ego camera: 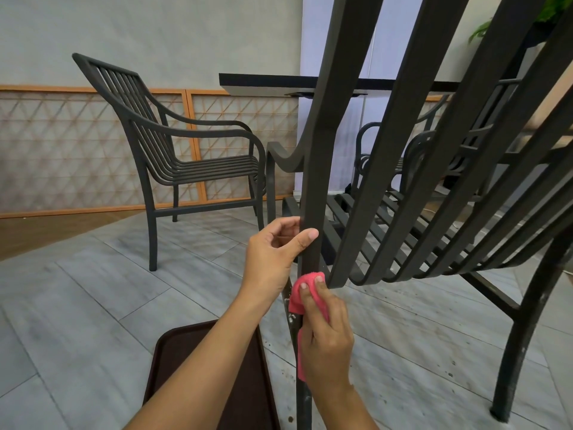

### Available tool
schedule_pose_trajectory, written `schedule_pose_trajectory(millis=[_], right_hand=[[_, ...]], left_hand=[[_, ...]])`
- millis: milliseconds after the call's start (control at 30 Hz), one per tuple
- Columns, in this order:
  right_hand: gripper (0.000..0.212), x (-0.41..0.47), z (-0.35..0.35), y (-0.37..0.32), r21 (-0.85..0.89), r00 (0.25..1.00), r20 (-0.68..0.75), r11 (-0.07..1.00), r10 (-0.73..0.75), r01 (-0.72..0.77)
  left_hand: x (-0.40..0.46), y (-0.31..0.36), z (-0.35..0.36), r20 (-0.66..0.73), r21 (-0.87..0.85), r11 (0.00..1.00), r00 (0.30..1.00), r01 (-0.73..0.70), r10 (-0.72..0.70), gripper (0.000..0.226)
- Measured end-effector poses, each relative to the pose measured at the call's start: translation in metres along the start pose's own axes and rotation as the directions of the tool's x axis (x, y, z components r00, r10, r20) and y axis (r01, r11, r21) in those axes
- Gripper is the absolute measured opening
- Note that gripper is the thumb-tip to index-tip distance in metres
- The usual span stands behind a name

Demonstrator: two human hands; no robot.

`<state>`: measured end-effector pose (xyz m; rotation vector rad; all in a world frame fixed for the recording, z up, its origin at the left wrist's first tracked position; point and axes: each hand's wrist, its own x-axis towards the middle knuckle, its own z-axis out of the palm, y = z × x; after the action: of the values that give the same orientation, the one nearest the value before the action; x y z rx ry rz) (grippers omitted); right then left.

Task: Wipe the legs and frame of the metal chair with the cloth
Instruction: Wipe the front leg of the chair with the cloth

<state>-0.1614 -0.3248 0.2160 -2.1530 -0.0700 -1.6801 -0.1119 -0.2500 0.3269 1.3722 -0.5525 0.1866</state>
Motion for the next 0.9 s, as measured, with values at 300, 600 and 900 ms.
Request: schedule_pose_trajectory(millis=[300, 600, 900], right_hand=[[0.037, -0.003, -0.015, 0.0, 0.049, 0.991, 0.127, 0.998, 0.031, -0.037], [0.042, 0.04, -0.024, -0.015, 0.053, 1.0, -0.014, 0.998, -0.015, 0.016], [0.034, 0.036, -0.001, -0.007, 0.03, 0.996, -0.08, 0.998, -0.05, 0.052]], left_hand=[[-0.005, -0.008, -0.002, -0.014, 0.028, 0.999, 1.0, 0.02, -0.019, 0.034], [-0.013, -0.017, -0.013, 0.0, -0.011, 0.997, 0.997, 0.08, -0.08, 0.022], [-0.011, -0.019, -0.012, 0.006, -0.002, 0.997, 0.997, 0.071, -0.071, 0.016]])
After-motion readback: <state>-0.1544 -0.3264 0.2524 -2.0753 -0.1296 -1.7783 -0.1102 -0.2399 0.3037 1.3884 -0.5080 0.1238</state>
